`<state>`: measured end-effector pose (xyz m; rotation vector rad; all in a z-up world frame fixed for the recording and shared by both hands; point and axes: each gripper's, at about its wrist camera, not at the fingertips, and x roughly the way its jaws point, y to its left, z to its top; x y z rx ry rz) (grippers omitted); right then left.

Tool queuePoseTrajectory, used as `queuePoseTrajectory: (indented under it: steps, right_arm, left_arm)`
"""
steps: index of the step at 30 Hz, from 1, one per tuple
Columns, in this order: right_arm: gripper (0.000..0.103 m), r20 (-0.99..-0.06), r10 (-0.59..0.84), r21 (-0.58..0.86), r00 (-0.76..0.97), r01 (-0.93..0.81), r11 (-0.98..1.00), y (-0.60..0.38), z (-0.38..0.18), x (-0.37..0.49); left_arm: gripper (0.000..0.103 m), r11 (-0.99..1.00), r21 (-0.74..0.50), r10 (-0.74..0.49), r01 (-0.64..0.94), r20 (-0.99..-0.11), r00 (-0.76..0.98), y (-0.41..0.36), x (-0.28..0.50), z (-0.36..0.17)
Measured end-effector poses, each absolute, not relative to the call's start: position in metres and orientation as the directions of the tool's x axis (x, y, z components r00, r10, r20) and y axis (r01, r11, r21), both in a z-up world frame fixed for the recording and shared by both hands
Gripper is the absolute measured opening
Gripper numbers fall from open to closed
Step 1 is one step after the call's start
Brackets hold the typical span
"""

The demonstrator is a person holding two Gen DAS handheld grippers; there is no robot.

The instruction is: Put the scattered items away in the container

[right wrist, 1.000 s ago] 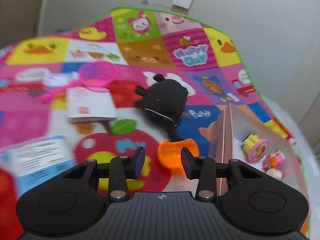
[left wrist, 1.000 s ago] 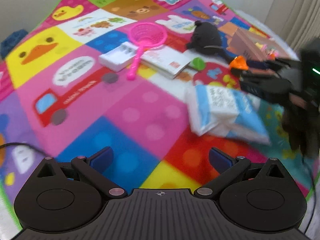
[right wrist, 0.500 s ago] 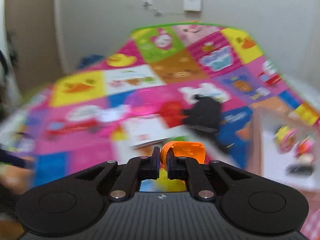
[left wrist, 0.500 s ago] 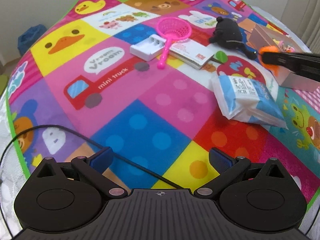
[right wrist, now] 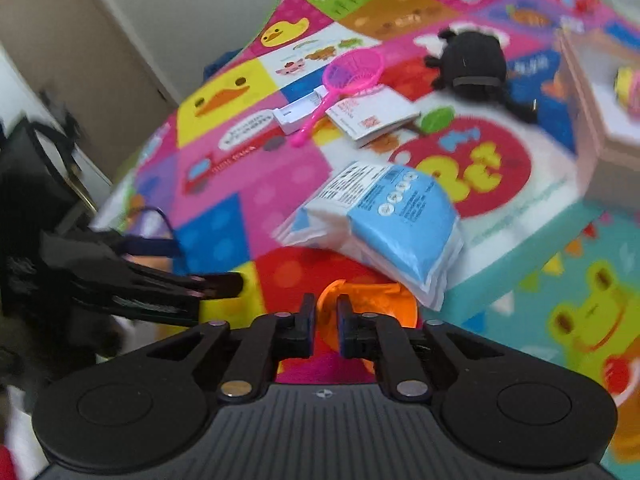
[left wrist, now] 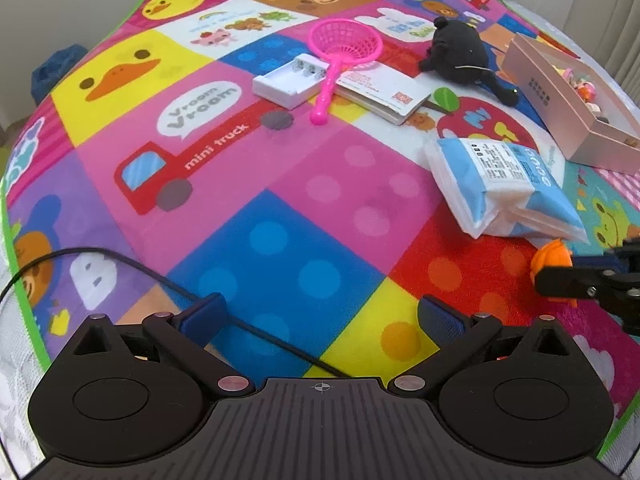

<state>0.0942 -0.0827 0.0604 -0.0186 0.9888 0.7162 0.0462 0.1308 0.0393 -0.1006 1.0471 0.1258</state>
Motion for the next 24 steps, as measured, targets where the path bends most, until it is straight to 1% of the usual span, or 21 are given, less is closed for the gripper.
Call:
queuePoseTrajectory:
  steps: [3, 7, 9, 11, 14, 17, 21, 23, 24]
  right_arm:
    - [0.016, -0.765, 0.521, 0.235, 0.379, -0.588, 0.774, -0.078, 0.061, 0.088]
    - [0.021, -0.762, 0.521, 0.234, 0.385, -0.586, 0.776, -0.08, 0.061, 0.088]
    - [0.025, -0.758, 0.519, 0.233, 0.396, -0.579, 0.781, -0.083, 0.062, 0.089]
    - [0.035, -0.751, 0.517, 0.235, 0.411, -0.566, 0.791, -0.089, 0.063, 0.092]
    - [0.043, -0.743, 0.509, 0.23, 0.434, -0.548, 0.804, -0.099, 0.065, 0.093]
    - [0.047, -0.741, 0.493, 0.218, 0.456, -0.531, 0.819, -0.11, 0.067, 0.094]
    - [0.048, -0.739, 0.442, 0.177, 0.508, -0.487, 0.855, -0.129, 0.067, 0.095]
    - [0.055, -0.737, 0.39, 0.128, 0.552, -0.453, 0.882, -0.142, 0.065, 0.095]
    - [0.056, -0.735, 0.363, 0.103, 0.572, -0.435, 0.895, -0.149, 0.064, 0.094]
  left_arm:
    - [0.103, 0.988, -0.024, 0.053, -0.153, -0.876, 0.48, 0.131, 0.042, 0.036]
    - [0.103, 0.991, -0.007, 0.058, -0.131, -0.874, 0.483, 0.125, 0.04, 0.036]
    - [0.103, 0.992, -0.015, 0.049, -0.127, -0.873, 0.485, 0.122, 0.04, 0.037]
    - [0.103, 0.992, -0.024, 0.039, -0.121, -0.87, 0.491, 0.118, 0.042, 0.037]
    - [0.103, 0.994, -0.031, 0.027, -0.108, -0.866, 0.499, 0.11, 0.046, 0.037]
    - [0.103, 0.995, -0.042, 0.009, -0.087, -0.858, 0.513, 0.098, 0.053, 0.037]
    - [0.103, 0.999, -0.046, -0.027, -0.02, -0.836, 0.548, 0.077, 0.059, 0.04]
    - [0.103, 0.998, -0.049, -0.06, 0.035, -0.822, 0.566, 0.065, 0.059, 0.043]
    - [0.103, 0.997, -0.049, -0.077, 0.064, -0.817, 0.572, 0.058, 0.058, 0.044]
